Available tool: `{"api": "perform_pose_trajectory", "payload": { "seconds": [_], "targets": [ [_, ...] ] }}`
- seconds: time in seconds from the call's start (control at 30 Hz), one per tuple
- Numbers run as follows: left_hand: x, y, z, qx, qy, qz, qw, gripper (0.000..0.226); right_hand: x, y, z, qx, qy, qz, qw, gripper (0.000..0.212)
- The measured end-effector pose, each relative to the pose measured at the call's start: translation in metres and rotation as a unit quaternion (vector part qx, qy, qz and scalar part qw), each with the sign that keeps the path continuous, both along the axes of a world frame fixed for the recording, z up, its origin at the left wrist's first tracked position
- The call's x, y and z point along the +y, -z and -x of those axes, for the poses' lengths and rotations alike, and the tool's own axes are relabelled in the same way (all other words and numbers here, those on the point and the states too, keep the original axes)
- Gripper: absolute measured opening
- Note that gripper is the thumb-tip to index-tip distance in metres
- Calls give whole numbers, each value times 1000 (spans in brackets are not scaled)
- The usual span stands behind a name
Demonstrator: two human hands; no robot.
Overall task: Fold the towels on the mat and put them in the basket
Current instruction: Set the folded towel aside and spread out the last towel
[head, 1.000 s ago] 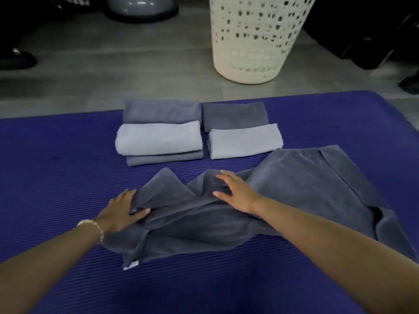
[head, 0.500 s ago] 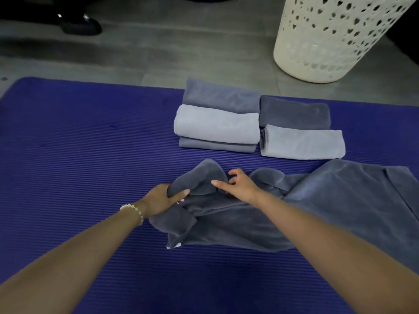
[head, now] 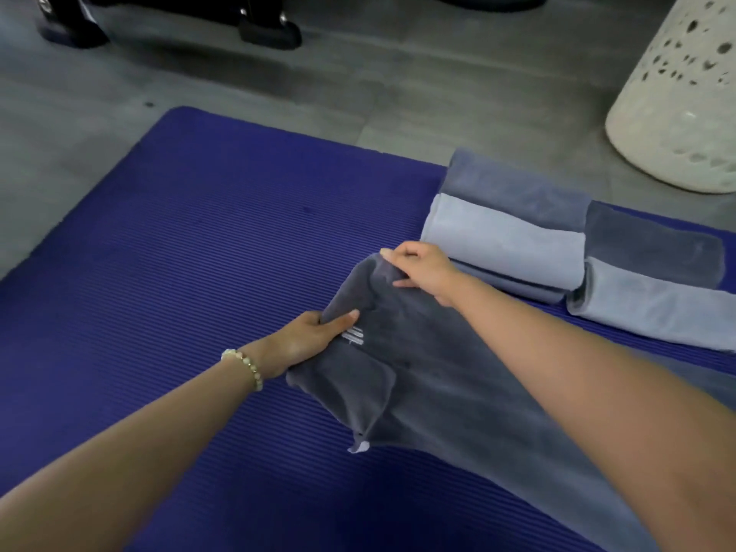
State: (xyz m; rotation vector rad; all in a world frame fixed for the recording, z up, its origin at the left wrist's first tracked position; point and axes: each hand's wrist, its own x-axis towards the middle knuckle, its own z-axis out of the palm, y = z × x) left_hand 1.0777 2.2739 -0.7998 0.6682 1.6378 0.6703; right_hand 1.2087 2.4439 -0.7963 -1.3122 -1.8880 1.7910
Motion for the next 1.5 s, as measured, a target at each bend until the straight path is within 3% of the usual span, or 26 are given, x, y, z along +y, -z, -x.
{"api": "perform_pose_trajectory", "payload": {
  "seconds": [0.1, 0.23, 0.33, 0.43, 0.6, 0.67, 0.73, 0.83, 0.9, 0.97, 1.03, 1.13, 1.2, 1.27, 1.33, 1.4, 1.47, 1.5],
  "targets": [
    [-13, 9, 17, 43, -4, -29, 999, 25, 8, 17, 13, -25, 7, -56, 998, 26],
    [-32, 21, 47, 71, -38, 38, 996, 44, 5, 47, 14, -179, -59, -85, 978, 28],
    [-38, 26, 58, -34, -86, 77, 993, 62, -5, 55, 20, -245, -100, -113, 958, 53],
    [-35, 28, 57, -94, -84, 92, 988, 57, -13, 47, 34, -285, -130, -119, 942, 67],
    [-26, 24, 53, -134, -116, 28, 984, 42, -15, 36, 58, -154, -70, 3, 986, 44],
    [-21, 23, 54, -139, -171, -29, 975, 25, -10, 34, 68, -102, -41, 13, 994, 48],
    [-15, 21, 55, -146, -238, -88, 956, 30, -3, 28, 75, -43, 1, -22, 999, 48],
    [-9, 25, 60, -64, -335, -134, 930, 24, 10, 24, 77, -28, 55, -85, 994, 22],
    [-11, 32, 64, -18, -379, -117, 918, 11, 8, 23, 68, -61, 55, -121, 989, 32],
    [-20, 41, 63, 38, -359, -67, 930, 24, -6, 23, 53, -71, 14, -169, 983, 37],
    [-32, 47, 58, 83, -297, -28, 951, 23, -30, 26, 34, -79, -69, -157, 982, 27],
    [-47, 44, 39, 59, -183, 32, 981, 23, -70, 41, 2, -170, -175, -86, 966, 37],
    [-56, 41, 21, 37, -135, 76, 987, 31, -87, 52, -15, -248, -191, -81, 946, 46],
    [-68, 39, 4, 12, -110, 82, 990, 33, -97, 59, -24, -280, -190, -82, 937, 41],
    [-81, 36, -11, -7, -94, 52, 994, 39, -108, 56, -23, -206, -158, 22, 965, 30],
    [-90, 32, -18, 13, -24, 7, 1000, 50, -121, 45, -12, -94, -114, 137, 980, 37],
    [-95, 30, -24, 46, 14, -46, 998, 58, -130, 32, 1, -43, -126, 144, 981, 33],
    [-96, 30, -26, 59, -20, -73, 995, 51, -134, 24, 7, -31, -147, 146, 978, 27]
  ]
}}
